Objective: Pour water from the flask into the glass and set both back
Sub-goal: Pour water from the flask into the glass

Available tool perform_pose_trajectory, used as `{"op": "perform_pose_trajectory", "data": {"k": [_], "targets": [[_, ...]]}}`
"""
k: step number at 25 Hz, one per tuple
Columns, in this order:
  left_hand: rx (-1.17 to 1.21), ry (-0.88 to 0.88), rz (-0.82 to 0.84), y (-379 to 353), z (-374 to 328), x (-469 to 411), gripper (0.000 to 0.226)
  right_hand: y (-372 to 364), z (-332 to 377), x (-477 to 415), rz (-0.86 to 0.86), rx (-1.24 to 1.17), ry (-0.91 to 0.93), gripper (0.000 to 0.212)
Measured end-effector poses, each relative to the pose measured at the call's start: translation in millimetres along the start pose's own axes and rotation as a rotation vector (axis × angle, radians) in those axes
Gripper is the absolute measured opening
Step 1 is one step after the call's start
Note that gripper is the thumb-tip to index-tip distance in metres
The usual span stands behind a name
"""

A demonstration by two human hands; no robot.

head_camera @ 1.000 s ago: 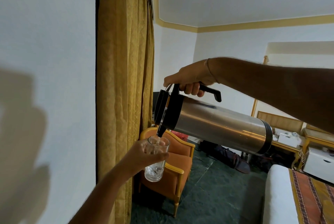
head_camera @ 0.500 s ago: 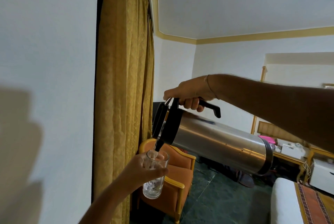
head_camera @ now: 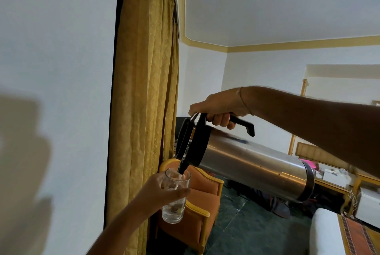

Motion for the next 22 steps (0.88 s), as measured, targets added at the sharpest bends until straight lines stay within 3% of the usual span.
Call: {"op": "perform_pose_trajectory", "data": {"k": [5, 8, 16, 22], "targets": [[-0.009, -0.015, 0.014, -1, -1, -2, 0.056, 1, 1, -3, 0.010, 0.016, -0.011, 0.064], [-0.030, -0.009, 0.008, -2, -1, -2, 0.049, 1, 2, -6, -0.002, 0.045, -0.016, 0.066], [-0.063, 0.028, 0.022, -6, 6, -3, 0.054, 0, 8, -5, 0.002, 0.089, 0.002, 0.067], [-0.052, 0.046, 0.002, -3, 4, -5, 0.075, 1, 12, 2, -0.057, 0.098, 0.036, 0.068]]}}
Point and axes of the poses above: each hand's wrist, its own x-axis away from the middle knuckle, its own y-axis out of the back of the hand, z = x × y, the point moved 2 cm from there along -x, towards the middle knuckle, and after that the axes turned 3 degrees about -x, right-handed, at the moved point
